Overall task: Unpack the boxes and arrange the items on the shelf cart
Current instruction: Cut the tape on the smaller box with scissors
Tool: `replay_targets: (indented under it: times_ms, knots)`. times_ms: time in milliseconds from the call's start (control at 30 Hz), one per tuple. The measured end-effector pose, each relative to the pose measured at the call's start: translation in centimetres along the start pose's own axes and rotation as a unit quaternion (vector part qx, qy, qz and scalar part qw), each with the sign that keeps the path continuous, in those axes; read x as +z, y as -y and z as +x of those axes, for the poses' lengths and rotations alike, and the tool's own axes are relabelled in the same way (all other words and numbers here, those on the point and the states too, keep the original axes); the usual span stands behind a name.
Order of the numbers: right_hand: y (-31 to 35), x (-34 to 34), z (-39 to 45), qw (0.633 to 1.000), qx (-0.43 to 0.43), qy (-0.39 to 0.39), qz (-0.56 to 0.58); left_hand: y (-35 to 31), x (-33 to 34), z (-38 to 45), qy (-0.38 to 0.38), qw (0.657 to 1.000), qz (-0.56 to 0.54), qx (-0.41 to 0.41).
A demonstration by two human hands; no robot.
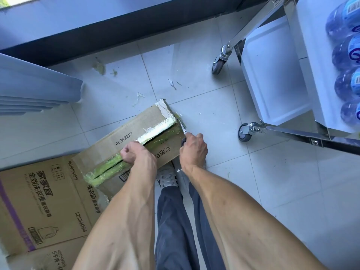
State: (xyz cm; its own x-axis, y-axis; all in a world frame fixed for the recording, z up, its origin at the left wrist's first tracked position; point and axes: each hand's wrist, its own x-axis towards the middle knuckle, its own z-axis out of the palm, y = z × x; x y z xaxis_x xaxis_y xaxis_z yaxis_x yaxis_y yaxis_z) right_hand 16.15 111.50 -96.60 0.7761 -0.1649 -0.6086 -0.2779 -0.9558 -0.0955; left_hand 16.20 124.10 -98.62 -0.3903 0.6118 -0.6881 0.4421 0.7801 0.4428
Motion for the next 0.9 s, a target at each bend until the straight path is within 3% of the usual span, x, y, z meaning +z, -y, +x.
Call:
replay_targets:
  times_ms: [200, 267, 333, 433, 533, 667, 900]
  knots:
    - [-0.7, -1.3, 2.1, 0.992, -0.086, -0.070, -0.054, 1.0, 1.2, -1.8, 0.045, 0.998, 0.005, 0.046]
    - [-1.3, -1.5, 2.3, 0.992, -0.076, -0.072, -0.065, 1.7, 1.2, -1.6, 0.047, 0.988, 0.107, 0.101]
    - [-2.1, -1.4, 2.1, 0.993, -0.059, -0.073, -0.066, 2.8, 0.1, -1.1, 0.104, 0.946, 0.259, 0.165]
    - [-3.6, -1.2, 1.9, 0.991, -0.059, -0.068, -0.097, 4.2, -2.2, 0.0, 0.167, 0.833, 0.440, 0.291]
    - [-4.6, -1.4, 2.1, 0.985, -0.089, -0.075, -0.131, 4.6, -2.7, 0.1, 0.168, 0.750, 0.504, 0.394]
    - [-5.7, -2.0, 2.1, 0.972, -0.161, -0.069, -0.153, 3.9, -1.9, -0.2, 0.090, 0.740, 0.530, 0.404]
    - [-6.8, -3.1, 3.6, 0.948, -0.256, -0.051, -0.181, 4.8, -1.4, -1.1, 0.056, 0.737, 0.559, 0.375]
